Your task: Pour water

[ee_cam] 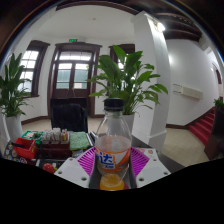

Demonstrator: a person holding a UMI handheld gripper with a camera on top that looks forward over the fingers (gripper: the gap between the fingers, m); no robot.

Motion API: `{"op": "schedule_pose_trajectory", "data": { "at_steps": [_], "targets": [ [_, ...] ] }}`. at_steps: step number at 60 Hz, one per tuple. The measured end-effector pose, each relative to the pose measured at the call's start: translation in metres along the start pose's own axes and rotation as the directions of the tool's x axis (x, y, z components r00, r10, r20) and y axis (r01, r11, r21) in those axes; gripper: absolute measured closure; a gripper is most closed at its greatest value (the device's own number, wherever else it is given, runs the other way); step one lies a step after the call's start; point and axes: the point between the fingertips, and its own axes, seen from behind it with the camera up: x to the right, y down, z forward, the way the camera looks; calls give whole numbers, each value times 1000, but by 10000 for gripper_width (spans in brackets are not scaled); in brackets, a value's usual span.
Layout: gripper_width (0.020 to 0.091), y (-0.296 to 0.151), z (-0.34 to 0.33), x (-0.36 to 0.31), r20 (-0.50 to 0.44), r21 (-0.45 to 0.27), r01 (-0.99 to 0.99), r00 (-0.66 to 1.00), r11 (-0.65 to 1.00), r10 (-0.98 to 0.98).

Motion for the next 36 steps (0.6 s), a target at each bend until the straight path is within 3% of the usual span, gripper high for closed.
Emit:
{"op": "schedule_pose_trajectory", "data": {
  "at_steps": [4,7,9,17,30,36],
  "targets": [
    [561,2,-1,1,-8,-18,-3,1000,1000,3],
    [403,11,-3,2,-8,-57,6,1000,998,-6],
    [384,16,-4,0,7,-74,11,1000,997,-11],
    [379,23,-29,-6,58,-72,30,998,997,-26],
    [380,56,-113,9,76,-142,12,997,990,-1],
    [379,55,-160,10,113,-134,-43,992,990,59]
  ]
}}
